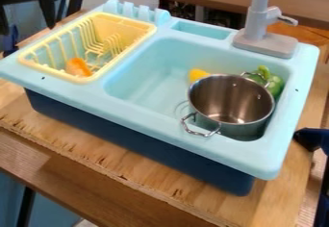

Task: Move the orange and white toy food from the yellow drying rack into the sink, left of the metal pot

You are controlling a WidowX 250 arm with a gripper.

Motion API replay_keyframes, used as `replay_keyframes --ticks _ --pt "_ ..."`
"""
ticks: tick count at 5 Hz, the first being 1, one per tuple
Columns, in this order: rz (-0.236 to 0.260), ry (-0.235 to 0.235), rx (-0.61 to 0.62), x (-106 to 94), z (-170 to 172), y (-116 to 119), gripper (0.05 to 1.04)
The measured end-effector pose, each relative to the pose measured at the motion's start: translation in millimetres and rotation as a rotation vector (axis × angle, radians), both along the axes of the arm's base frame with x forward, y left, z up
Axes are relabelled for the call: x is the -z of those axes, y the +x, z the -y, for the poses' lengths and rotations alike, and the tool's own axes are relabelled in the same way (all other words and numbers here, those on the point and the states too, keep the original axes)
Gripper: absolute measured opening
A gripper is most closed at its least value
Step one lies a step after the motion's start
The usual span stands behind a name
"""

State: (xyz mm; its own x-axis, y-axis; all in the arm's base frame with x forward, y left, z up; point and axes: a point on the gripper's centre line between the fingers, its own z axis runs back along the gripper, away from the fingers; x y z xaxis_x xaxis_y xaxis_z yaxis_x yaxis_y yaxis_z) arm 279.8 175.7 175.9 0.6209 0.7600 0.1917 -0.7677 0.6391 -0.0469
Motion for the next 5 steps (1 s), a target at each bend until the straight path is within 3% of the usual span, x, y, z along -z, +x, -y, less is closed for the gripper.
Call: replay_keyframes --ticks 1,4,5 --pt "0.013 -0.012 -0.008 5.6 3 12 0.999" --pt "-0.017 -0.041 0.055 34.0 34 47 0.999" --pt "-0.001 -0.036 0.053 42.5 36 53 0.999"
